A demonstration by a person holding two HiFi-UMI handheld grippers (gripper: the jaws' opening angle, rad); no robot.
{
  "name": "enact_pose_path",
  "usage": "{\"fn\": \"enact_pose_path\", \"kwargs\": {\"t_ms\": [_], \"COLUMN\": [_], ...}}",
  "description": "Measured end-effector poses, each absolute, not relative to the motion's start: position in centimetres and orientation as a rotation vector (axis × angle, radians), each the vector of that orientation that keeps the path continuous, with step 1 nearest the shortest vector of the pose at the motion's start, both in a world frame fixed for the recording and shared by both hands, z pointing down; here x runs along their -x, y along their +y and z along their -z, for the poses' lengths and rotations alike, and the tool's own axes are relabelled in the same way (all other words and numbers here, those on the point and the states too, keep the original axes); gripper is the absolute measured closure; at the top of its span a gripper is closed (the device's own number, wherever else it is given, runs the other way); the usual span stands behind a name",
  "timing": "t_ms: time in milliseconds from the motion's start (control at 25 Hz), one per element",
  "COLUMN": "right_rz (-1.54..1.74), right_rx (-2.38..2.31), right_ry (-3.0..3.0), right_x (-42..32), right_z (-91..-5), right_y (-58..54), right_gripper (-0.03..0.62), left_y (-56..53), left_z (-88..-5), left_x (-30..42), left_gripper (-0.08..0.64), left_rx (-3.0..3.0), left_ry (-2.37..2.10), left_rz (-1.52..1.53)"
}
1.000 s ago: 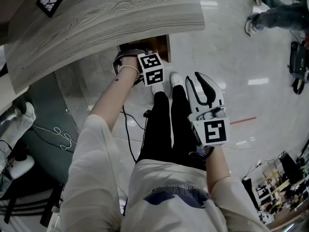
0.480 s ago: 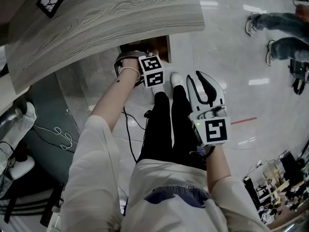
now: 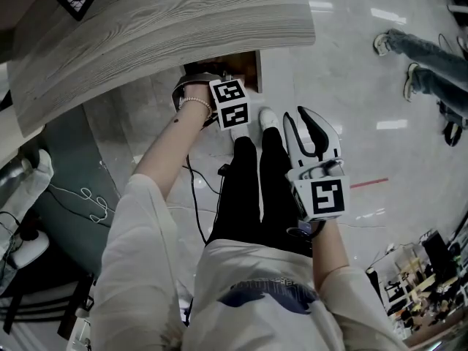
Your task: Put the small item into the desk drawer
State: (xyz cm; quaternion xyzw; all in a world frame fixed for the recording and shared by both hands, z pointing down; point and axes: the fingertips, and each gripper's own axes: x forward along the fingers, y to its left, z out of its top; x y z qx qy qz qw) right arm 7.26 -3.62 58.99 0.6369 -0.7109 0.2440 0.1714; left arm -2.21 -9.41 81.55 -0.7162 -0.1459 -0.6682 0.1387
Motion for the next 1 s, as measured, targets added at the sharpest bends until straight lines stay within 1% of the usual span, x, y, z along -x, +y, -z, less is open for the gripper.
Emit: {"fn": "enact_pose_path", "kwargs": {"t_ms": [600, 1000], "right_rz": [-0.676, -0.631], "right_rx": [-1.812, -1.817], "right_ry": [-2.016, -2.069], "right_x": [-6.6, -5.5], "right_z": [-58.6, -57.1], "right_y": [-3.8, -4.1], "right_gripper": [0.500, 0.500], "left_y": [-9.2, -9.9], "left_z": [-79.7, -74.6], "left_x": [2.1, 1.8], "left_gripper": [0.368, 0.367], "left_rx": [2.118, 2.303], "left_ry": [-0.396, -0.249], "left_rz": [1.855, 1.732]}}
